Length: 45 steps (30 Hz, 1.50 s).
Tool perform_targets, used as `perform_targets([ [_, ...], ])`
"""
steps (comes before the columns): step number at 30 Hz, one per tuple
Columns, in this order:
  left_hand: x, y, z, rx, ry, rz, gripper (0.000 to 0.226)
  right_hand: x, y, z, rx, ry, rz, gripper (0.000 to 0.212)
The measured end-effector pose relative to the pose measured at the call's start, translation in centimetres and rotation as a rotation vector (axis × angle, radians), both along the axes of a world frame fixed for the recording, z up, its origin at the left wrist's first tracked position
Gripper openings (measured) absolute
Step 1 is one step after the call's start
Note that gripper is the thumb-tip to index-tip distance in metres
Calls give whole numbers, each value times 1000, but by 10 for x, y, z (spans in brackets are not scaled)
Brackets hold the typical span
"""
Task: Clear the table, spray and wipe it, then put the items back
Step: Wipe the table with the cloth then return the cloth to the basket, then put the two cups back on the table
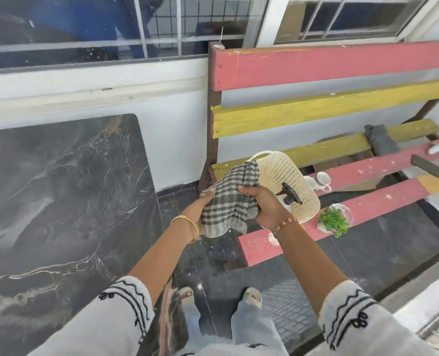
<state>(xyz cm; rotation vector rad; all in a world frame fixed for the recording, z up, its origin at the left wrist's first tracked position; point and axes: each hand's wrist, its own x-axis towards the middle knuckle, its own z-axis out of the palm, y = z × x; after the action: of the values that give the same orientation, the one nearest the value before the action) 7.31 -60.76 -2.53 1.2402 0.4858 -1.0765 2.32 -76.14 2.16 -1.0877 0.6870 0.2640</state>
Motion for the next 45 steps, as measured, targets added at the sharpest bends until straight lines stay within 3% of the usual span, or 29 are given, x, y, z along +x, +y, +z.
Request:
perform_targets([
  [2, 6, -12, -21, 41, -60, 23, 107, 2, -12, -4, -66, 59, 30, 22],
  [4, 9, -29, -14, 66, -130, 41, 119, 6, -32, -8, -189, 114, 100, 15],
  [6, 9, -50, 6, 127, -203, 82, 100, 12, -51, -13, -299, 177, 181, 25],
  [8, 11, -74, 7, 151, -232, 146, 78, 22, -76, -22, -353, 206, 223, 56],
  [10, 14, -95, 1, 173, -224, 177, 70, 32, -98, -30, -387, 230, 255, 79],
  [14, 23, -150, 1, 277, -176, 251, 62, 57, -159, -24, -448, 265, 326, 49],
  [16, 34, -177, -8, 293, -160, 272, 57, 68, -190, -28, -442, 233, 313, 46],
  [18, 43, -205, -14, 282, -159, 233, 66, 80, -218, -34, -494, 180, 284, 16],
  [19, 47, -218, -13, 295, -166, 202, 69, 86, -229, -40, -524, 162, 267, 16],
  [21, 53, -242, -11, 386, -203, 117, 64, 97, -246, -52, -607, 154, 253, 37],
  [25, 68, -269, -32, 470, -205, 109, 59, 111, -263, -83, -661, 207, 295, 29],
  [29, 80, -282, -57, 583, -144, 12, 30, 122, -278, -121, -668, 294, 376, 21],
  [34, 92, -296, -90, 675, -200, -14, 34, 142, -293, -152, -726, 199, 434, 14],
  [36, 94, -297, -96, 694, -210, -30, 34, 148, -292, -157, -742, 136, 422, 27],
  [38, 94, -297, -105, 716, -171, -46, 35, 149, -291, -167, -784, 97, 472, 42],
  [41, 91, -296, -116, 715, -38, -39, 42, 137, -290, -187, -869, 168, 573, 21],
  [43, 88, -298, -117, 672, 74, 20, 40, 123, -289, -201, -944, 237, 668, 33],
  [45, 85, -300, -115, 639, 116, 72, 40, 115, -287, -207, -969, 313, 740, 20],
])
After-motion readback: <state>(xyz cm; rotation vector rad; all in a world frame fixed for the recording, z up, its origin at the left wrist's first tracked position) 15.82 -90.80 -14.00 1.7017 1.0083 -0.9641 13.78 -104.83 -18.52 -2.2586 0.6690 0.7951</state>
